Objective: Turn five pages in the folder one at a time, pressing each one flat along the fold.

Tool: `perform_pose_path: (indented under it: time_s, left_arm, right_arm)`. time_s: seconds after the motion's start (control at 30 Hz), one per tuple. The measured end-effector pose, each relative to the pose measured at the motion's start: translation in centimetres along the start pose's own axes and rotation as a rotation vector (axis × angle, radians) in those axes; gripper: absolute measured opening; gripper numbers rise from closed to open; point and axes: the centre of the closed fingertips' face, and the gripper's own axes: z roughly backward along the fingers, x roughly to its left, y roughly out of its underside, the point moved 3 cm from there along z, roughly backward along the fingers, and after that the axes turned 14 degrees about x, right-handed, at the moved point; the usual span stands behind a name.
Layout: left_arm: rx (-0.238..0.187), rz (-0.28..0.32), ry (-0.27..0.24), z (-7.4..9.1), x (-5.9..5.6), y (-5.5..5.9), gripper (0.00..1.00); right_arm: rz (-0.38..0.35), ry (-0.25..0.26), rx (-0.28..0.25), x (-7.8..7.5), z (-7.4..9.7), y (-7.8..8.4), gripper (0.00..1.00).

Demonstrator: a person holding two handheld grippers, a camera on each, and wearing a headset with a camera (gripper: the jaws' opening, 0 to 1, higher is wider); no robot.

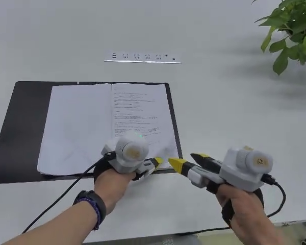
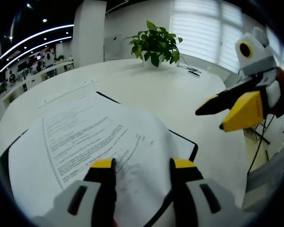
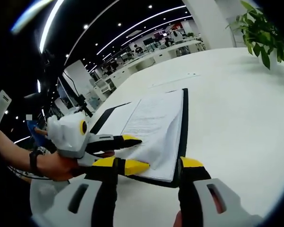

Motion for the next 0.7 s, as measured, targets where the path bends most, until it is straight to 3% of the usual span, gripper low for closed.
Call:
perform_pose_path:
  time_s: [0.33,0.53,0.7]
  left_arm:
    - [-0.003,0.023,0.004,0.4,0.3,0.6,0.40]
    - [0.003,0.034,0.017,0.9,0.2,1.0,0.40]
    - [0.007,0.059,0.044,1.6,-0.3,1.5,0.47]
  right_arm:
    - [-0.063,-0.078,-0.003,-0.7,-4.3,-2.5,0.48]
    - [-0.089,-0.113,-0.008,-0.6,-5.0,-3.0,0.47]
    - [-0.096,-0.131,-0.016,-0.4,-4.7,-2.8,0.40]
